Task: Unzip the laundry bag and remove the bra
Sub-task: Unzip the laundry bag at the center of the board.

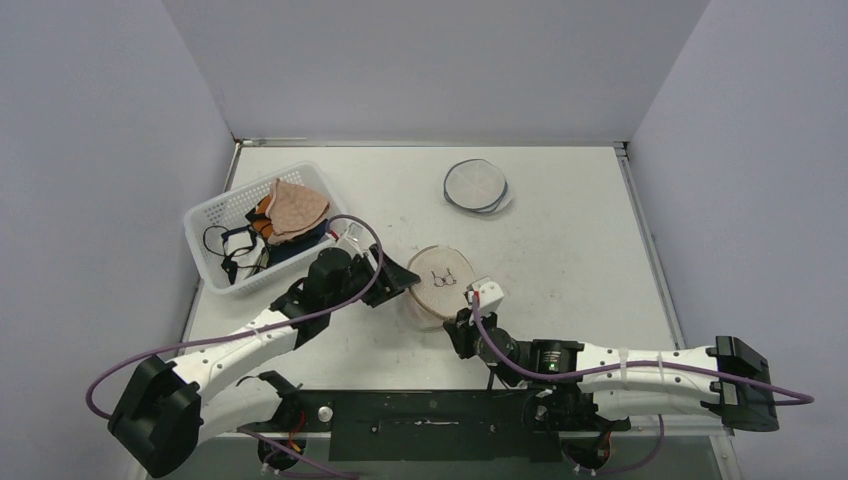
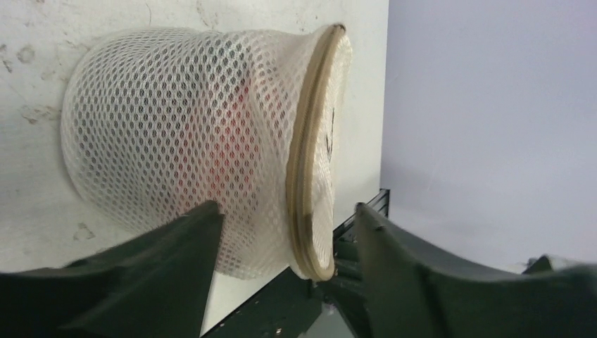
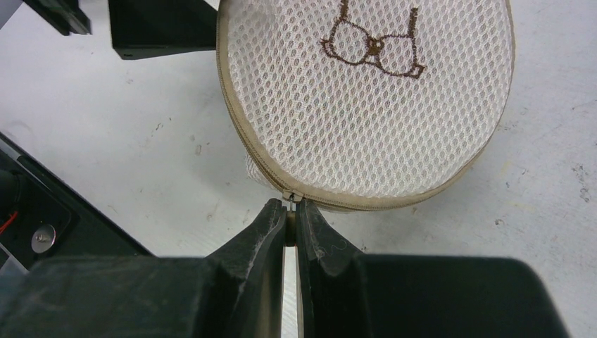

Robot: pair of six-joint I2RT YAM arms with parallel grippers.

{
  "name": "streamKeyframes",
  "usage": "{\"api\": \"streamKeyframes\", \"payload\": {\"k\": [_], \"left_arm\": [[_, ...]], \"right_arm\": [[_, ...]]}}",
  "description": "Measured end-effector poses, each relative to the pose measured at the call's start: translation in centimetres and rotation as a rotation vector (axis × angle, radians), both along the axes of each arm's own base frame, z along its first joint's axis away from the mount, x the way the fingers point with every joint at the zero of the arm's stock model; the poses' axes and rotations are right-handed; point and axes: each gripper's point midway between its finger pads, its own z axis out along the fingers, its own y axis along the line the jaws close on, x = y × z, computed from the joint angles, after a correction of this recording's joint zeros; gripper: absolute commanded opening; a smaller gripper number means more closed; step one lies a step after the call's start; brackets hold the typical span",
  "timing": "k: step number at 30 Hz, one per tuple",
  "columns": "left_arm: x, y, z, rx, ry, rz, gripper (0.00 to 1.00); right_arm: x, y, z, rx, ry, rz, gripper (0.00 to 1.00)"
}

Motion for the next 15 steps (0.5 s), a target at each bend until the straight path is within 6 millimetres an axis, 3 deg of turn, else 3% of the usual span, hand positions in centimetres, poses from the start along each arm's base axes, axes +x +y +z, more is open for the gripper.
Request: {"api": "streamKeyframes", "payload": {"k": [2, 7, 11, 15], "left_arm": [[-0.5, 0.6, 0.6, 0.008, -0.011, 0.007, 0.89], [-2.8, 2.4, 3.1, 0.006, -0.060, 0.022, 0.90], [-5.0, 2.8, 4.1, -0.048, -0.079, 0.024, 0.81], [-6.7, 1.8, 2.1, -0.039, -0.028, 0.009, 0.71]], "right_arm": [[0.0, 0.0, -0.1, -0.002, 0.001, 0.003, 0.05], [-0.1, 0.2, 0.0, 0.001, 0.002, 0.012, 0.05], [-0.2, 0.5, -0.2, -0.006, 0.000, 0.025, 0.05], [-0.3, 1.2, -0.7, -0.027, 0.004, 0.046, 0.05]]}}
